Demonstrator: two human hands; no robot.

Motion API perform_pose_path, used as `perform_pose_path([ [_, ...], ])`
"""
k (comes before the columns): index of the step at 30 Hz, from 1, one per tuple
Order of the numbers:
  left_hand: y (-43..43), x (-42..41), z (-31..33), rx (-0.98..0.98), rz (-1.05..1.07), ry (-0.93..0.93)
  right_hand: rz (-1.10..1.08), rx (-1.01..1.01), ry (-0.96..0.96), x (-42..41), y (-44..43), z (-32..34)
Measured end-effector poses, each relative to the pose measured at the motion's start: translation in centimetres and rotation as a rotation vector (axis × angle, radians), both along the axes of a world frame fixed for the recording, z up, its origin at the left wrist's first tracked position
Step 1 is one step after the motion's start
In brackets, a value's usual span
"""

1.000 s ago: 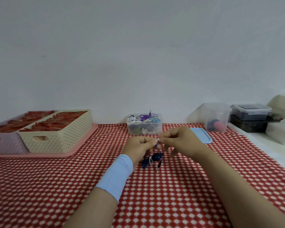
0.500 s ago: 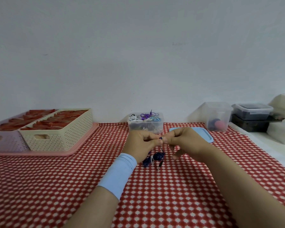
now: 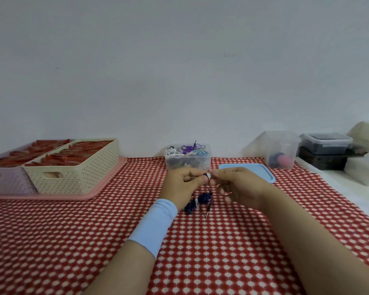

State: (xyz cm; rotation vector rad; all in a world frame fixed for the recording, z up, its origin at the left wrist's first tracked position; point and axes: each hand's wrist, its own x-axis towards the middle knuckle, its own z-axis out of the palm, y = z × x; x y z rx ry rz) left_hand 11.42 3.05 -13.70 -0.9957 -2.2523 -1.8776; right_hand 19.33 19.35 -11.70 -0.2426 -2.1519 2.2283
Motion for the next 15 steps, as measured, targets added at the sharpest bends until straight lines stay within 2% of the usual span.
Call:
perform_pose_path([
  [10,-0.12,0.16,0.24,0.048,-0.072,-0.076,0.017,-0.089,-0.035,0.0,-0.05,0.05],
  [15,-0.06,0.27,0.32,0.043,-0.115,-0.19,-0.069,0.032,0.176,-0.02,-0.23,0.13],
])
